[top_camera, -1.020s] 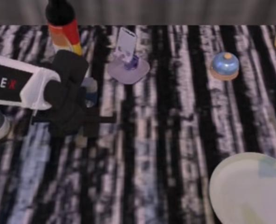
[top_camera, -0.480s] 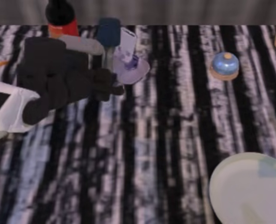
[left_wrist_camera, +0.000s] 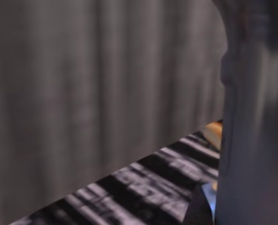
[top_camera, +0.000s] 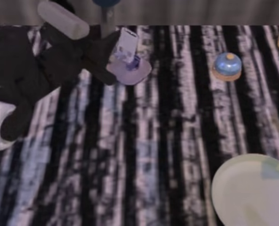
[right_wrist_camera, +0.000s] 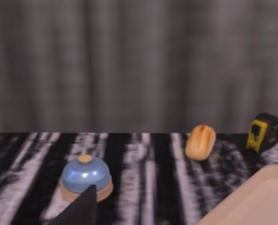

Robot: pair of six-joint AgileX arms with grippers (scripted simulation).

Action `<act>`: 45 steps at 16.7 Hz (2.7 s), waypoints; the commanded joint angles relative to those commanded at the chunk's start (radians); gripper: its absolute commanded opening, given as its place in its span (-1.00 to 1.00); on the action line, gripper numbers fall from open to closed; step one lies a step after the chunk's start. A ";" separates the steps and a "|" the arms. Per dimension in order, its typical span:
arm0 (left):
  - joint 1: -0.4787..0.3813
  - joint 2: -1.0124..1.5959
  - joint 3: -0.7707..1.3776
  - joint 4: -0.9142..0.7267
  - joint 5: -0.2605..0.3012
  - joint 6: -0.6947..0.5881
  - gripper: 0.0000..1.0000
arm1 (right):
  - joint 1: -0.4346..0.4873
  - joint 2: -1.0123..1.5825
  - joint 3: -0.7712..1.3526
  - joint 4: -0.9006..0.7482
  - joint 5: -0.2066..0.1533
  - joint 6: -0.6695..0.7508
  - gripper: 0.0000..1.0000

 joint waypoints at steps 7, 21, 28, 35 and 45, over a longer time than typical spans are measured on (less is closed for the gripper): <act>-0.007 -0.006 0.001 0.013 0.001 0.006 -1.00 | 0.000 0.000 0.000 0.000 0.000 0.000 1.00; -0.292 -0.063 0.042 -0.040 -0.304 0.006 -1.00 | 0.000 0.000 0.000 0.000 0.000 0.000 1.00; -0.296 -0.067 0.046 -0.041 -0.307 0.005 -1.00 | 0.000 0.000 0.000 0.000 0.000 0.000 1.00; -0.296 -0.067 0.046 -0.041 -0.307 0.005 -1.00 | 0.158 0.225 0.139 0.128 0.019 0.007 1.00; -0.296 -0.067 0.046 -0.041 -0.307 0.005 -1.00 | 0.603 1.002 0.514 0.470 0.076 0.026 1.00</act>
